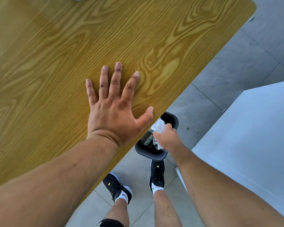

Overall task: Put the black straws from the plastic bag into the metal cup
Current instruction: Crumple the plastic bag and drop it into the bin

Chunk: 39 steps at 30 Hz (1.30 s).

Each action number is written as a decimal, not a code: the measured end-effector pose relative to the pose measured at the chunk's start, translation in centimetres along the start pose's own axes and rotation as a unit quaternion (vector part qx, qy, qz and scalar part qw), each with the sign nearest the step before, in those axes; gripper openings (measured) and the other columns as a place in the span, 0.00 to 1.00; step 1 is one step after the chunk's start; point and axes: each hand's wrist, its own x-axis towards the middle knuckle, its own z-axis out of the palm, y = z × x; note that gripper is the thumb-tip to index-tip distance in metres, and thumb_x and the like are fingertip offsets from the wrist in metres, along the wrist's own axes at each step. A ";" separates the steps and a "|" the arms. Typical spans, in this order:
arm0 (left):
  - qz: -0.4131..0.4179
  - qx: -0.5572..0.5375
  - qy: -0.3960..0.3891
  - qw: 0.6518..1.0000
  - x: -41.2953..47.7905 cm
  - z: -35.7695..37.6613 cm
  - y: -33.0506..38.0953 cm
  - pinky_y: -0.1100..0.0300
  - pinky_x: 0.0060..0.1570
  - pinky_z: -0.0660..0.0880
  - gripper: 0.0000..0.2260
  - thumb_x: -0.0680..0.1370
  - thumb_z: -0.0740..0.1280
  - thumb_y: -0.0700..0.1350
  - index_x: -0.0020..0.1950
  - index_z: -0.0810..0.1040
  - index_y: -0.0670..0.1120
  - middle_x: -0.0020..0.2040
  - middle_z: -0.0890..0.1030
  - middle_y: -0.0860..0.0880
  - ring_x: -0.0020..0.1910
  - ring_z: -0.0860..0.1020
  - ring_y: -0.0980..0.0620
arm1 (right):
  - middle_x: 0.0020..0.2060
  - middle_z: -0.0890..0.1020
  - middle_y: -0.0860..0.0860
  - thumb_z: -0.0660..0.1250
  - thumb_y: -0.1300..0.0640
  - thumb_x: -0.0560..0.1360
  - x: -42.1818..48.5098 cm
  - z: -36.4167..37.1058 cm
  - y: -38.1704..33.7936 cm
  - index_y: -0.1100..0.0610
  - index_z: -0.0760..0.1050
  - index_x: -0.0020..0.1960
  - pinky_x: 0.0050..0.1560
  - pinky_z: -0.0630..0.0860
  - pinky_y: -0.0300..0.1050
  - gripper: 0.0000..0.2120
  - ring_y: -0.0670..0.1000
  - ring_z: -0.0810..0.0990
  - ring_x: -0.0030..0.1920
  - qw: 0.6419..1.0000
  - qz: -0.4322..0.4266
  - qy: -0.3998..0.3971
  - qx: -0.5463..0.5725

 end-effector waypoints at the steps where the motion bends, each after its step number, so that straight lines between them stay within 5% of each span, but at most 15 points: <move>1: -0.002 -0.002 -0.001 1.000 0.0 -0.1 0.0 0.28 0.80 0.42 0.42 0.75 0.57 0.75 0.85 0.55 0.58 0.88 0.48 0.45 0.86 0.44 0.39 | 0.64 0.71 0.57 0.67 0.47 0.79 0.1 0.1 0.0 0.58 0.64 0.71 0.60 0.79 0.58 0.26 0.64 0.78 0.62 1.000 -0.002 -0.001 -0.013; 5: -0.003 -0.003 -0.004 1.000 -0.1 -0.3 0.1 0.29 0.80 0.42 0.42 0.75 0.56 0.75 0.85 0.55 0.58 0.88 0.48 0.46 0.86 0.43 0.39 | 0.65 0.75 0.59 0.70 0.48 0.78 0.8 0.2 0.1 0.59 0.65 0.68 0.52 0.73 0.51 0.26 0.64 0.79 0.62 0.998 -0.010 0.009 -0.056; 9: -0.003 -0.005 -0.002 1.000 -0.1 -0.3 0.0 0.28 0.79 0.43 0.42 0.75 0.57 0.74 0.85 0.56 0.57 0.88 0.49 0.46 0.86 0.44 0.39 | 0.59 0.78 0.57 0.69 0.44 0.78 2.1 0.0 0.3 0.57 0.60 0.61 0.47 0.71 0.50 0.25 0.60 0.76 0.51 0.998 0.026 -0.002 -0.059; 13: -0.002 -0.004 0.002 1.000 0.0 -0.2 0.0 0.28 0.79 0.43 0.42 0.74 0.58 0.74 0.85 0.57 0.57 0.88 0.49 0.45 0.86 0.45 0.39 | 0.57 0.75 0.55 0.70 0.40 0.77 3.6 0.1 0.6 0.59 0.62 0.69 0.47 0.71 0.51 0.32 0.58 0.74 0.50 0.995 0.061 -0.010 -0.073; 20: -0.003 -0.003 0.009 1.000 0.0 0.0 0.0 0.28 0.80 0.44 0.43 0.74 0.59 0.74 0.85 0.58 0.57 0.88 0.51 0.45 0.86 0.46 0.39 | 0.58 0.76 0.56 0.69 0.39 0.75 5.0 1.3 0.4 0.57 0.62 0.70 0.41 0.71 0.49 0.33 0.58 0.74 0.50 0.994 0.088 -0.011 -0.064; 26: 0.002 -0.004 0.015 1.000 -0.1 0.2 -0.1 0.28 0.79 0.44 0.42 0.74 0.60 0.73 0.85 0.58 0.57 0.87 0.51 0.45 0.86 0.47 0.38 | 0.54 0.75 0.54 0.69 0.38 0.75 5.8 1.7 0.4 0.56 0.58 0.61 0.33 0.66 0.48 0.30 0.55 0.73 0.40 0.990 0.129 -0.018 -0.059; 33: 0.001 -0.005 0.010 1.000 -0.1 0.1 -0.1 0.29 0.80 0.43 0.42 0.74 0.59 0.74 0.85 0.57 0.57 0.88 0.50 0.45 0.86 0.45 0.39 | 0.68 0.75 0.59 0.72 0.33 0.73 6.8 2.4 0.8 0.58 0.61 0.73 0.49 0.75 0.54 0.42 0.62 0.80 0.61 0.992 0.123 -0.004 -0.032; 39: 0.001 -0.005 0.004 1.000 -0.2 0.0 -0.1 0.29 0.80 0.43 0.43 0.74 0.59 0.73 0.85 0.57 0.57 0.88 0.50 0.45 0.86 0.45 0.39 | 0.68 0.72 0.58 0.72 0.33 0.72 7.0 2.9 0.5 0.58 0.58 0.77 0.48 0.75 0.54 0.45 0.63 0.79 0.62 0.992 0.123 -0.007 -0.033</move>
